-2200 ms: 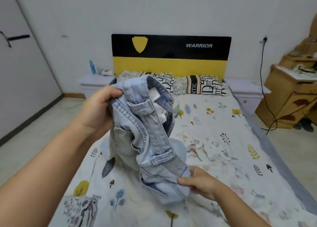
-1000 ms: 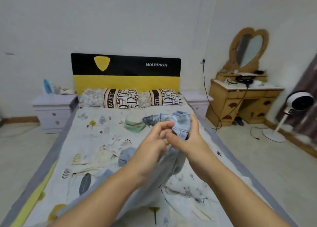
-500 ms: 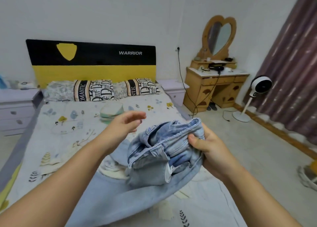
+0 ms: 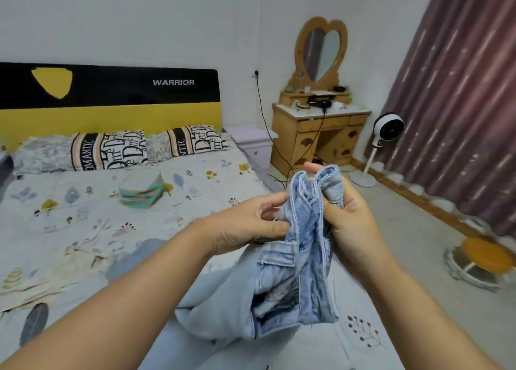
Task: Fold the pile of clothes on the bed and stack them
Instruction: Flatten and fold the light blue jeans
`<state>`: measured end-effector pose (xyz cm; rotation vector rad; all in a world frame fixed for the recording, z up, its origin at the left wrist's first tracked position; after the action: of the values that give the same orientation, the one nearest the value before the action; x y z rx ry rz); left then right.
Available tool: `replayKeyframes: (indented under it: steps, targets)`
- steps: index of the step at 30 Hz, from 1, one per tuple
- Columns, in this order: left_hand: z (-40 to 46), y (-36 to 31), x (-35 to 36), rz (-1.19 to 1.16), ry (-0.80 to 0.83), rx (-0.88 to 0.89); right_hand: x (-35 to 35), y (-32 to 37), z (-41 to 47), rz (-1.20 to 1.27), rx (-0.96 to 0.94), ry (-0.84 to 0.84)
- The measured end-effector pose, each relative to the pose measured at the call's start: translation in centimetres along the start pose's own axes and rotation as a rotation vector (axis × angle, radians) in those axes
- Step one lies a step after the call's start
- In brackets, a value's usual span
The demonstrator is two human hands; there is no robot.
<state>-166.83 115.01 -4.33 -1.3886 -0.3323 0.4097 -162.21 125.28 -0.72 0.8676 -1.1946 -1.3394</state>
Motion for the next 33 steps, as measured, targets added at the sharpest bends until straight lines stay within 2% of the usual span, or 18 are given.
replayKeyframes:
  steps: [7, 10, 14, 17, 20, 23, 25, 29, 32, 33]
  targets:
    - [2.9, 2.9, -1.0, 0.236, -0.179, -0.041, -8.9, -4.5, -0.1, -0.133, 0.063, -0.28]
    - [3.4, 3.2, -3.4, 0.189, -0.377, -0.039, -14.2, -5.9, -0.8, -0.137, 0.125, -0.411]
    - [4.3, 2.8, -9.3, 0.205, -0.771, 0.006, -21.6, -6.5, -2.5, -0.087, 0.181, -0.572]
    - [6.4, 2.8, -12.0, 0.28, -0.904, 0.019, -25.7, -7.0, -3.6, 0.026, 0.215, -0.605]
    - [10.1, 6.2, -12.4, 0.353, -0.806, -0.188, -29.3, -8.8, -4.6, 0.056, 0.258, -0.65]
    - [13.9, 11.6, -9.3, 0.508, -0.463, -0.413, -32.6, -13.4, -6.0, -0.013, 0.36, -0.742]
    - [15.7, 16.0, -7.3, 0.579, -0.303, -0.502, -34.1, -17.3, -7.0, -0.079, 0.43, -0.782]
    - [18.6, 24.1, -5.0, 0.713, -0.188, -0.628, -35.7, -24.9, -8.4, -0.149, 0.538, -0.783]
    - [20.2, 28.2, -3.3, 0.63, -0.005, -0.802, -37.8, -28.0, -8.7, -0.14, 0.606, -0.813]
    - [21.3, 29.1, -3.2, 0.614, 0.02, -0.787, -38.8, -28.5, -8.8, -0.131, 0.61, -0.824]
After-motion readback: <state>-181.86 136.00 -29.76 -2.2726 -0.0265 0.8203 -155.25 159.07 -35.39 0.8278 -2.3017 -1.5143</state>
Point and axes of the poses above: each hand's wrist, its own z-axis towards the middle knuckle, its own x-axis out of the palm, y = z × x, the point moved 7 cm from there along z, towards the middle knuckle, and after that the axes turned 5 degrees about x, right-handed, at the moved point
